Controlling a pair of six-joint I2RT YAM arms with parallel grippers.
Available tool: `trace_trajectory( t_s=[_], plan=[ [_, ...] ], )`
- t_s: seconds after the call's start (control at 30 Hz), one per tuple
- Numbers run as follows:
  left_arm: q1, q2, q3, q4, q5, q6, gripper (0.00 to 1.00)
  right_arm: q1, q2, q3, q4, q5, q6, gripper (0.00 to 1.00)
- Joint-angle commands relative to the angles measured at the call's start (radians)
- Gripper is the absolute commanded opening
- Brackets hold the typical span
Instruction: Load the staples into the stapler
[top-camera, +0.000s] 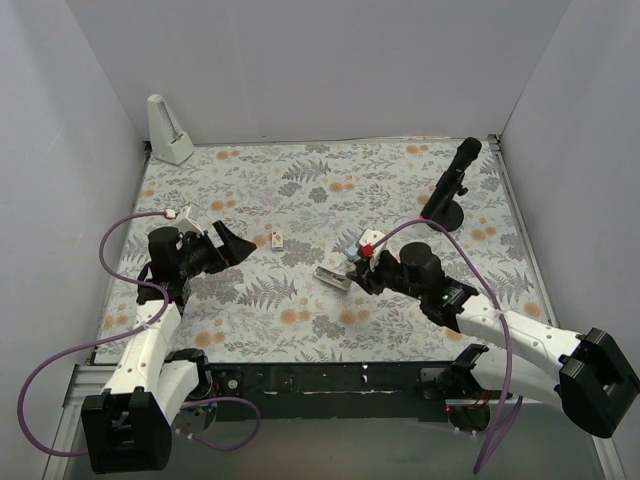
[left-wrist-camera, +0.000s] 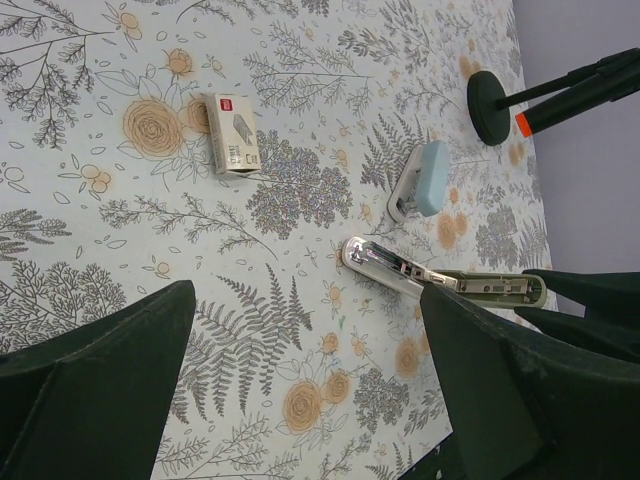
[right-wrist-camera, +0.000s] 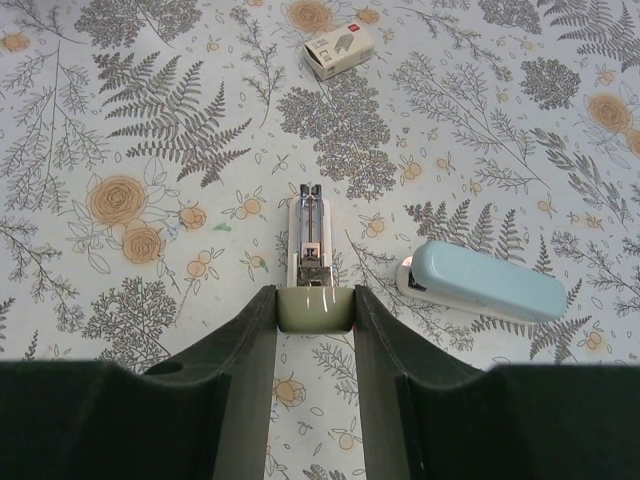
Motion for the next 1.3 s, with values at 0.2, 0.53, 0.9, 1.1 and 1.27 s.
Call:
trace_trajectory(
  t_s=[0.2, 0.53, 0.9, 1.1, 1.27],
  plan=[
    [-0.008, -0.016, 0.023, -0.006, -0.011, 0.025, 0.97, 0.002, -0.006, -0.020, 0.005, -0.026, -0.040, 0.08],
    [-0.009, -0.016, 0.021, -0.005, -0.011, 0.026, 0.97, 0.004, 0.008, 0.007, -0.060, -0.062, -0.044, 0.22],
    [-0.011, -0.016, 0.020, -0.006, -0.011, 0.026, 0.98, 0.005, 0.020, 0.033, -0.109, -0.074, -0.035, 0.31],
    [-0.011, -0.017, 0.021, -0.006, -0.011, 0.026, 0.98, 0.005, 0.021, 0.056, -0.143, -0.055, -0.031, 0.41],
    [-0.011, -0.016, 0.020, -0.006, -0.010, 0.026, 0.98, 0.005, 0.005, 0.098, -0.199, -0.075, -0.020, 0.53]
  ],
)
